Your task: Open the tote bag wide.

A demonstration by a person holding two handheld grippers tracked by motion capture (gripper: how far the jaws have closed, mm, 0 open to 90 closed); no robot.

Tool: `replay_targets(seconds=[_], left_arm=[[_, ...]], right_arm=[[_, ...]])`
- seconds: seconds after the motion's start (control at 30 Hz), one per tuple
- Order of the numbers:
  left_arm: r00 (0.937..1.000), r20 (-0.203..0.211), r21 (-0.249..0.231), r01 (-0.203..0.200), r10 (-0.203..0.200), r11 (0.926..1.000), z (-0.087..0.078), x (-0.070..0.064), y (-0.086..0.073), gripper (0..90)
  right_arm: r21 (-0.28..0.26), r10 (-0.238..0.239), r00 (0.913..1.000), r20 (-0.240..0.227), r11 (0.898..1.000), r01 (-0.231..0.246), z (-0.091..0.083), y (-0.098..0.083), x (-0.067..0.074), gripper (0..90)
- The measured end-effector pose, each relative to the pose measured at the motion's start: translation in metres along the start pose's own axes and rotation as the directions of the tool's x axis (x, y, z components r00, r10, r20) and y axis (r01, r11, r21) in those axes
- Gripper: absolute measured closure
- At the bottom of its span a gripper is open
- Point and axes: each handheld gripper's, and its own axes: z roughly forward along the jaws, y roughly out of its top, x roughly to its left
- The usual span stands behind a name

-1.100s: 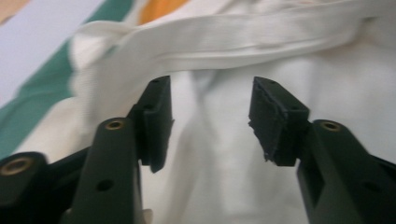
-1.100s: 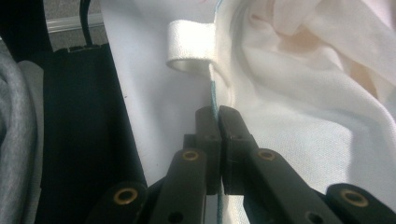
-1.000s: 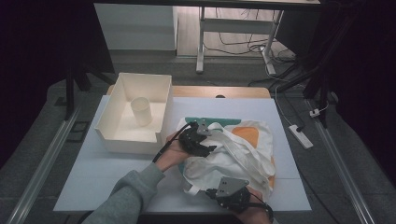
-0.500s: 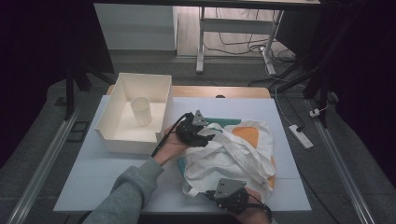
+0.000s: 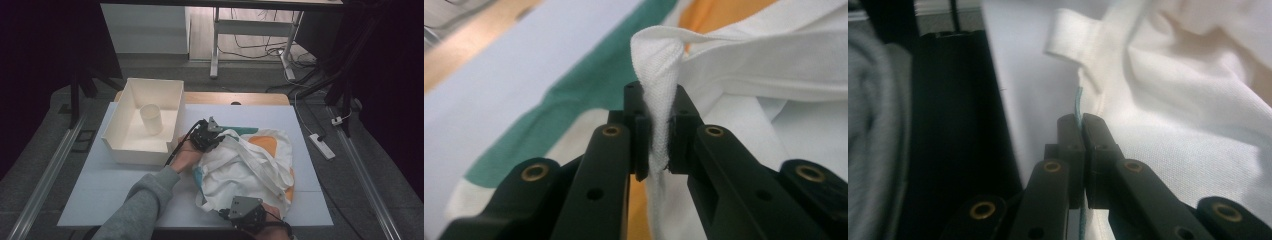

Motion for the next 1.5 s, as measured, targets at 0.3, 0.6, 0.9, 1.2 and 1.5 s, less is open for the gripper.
replay_targets(seconds=[0.3,0.6,0.9,1.2,1.5], left_arm=[[0.9996,-0.017,-0.039,0.021,-0.022,0.9990,-0.008,0.001,0.002,82.3],[0.9995,0.016,-0.008,0.027,-0.026,0.9996,-0.002,0.001,-0.004,81.7],[0.9988,0.040,0.008,0.028,-0.028,0.9996,-0.003,0.002,-0.007,81.2],[0.9980,0.054,0.010,0.032,-0.032,0.9994,-0.005,0.003,-0.008,80.9],[0.9975,0.066,0.008,0.027,-0.027,0.9996,-0.008,0.004,-0.009,80.6]], right_arm=[[0.003,-0.009,0.9991,-0.041,1.000,0.010,-0.002,0.003,0.008,87.8],[0.004,0.020,0.9968,-0.078,1.000,-0.019,0.009,-0.004,0.002,71.4],[-0.166,0.123,0.9877,0.096,0.980,-0.106,-0.043,0.004,-0.029,50.8],[-0.087,0.235,0.8978,0.372,0.972,-0.218,-0.054,-0.001,-0.085,48.3],[0.038,0.273,0.8855,0.376,0.950,-0.309,-0.026,-0.012,-0.126,71.5]])
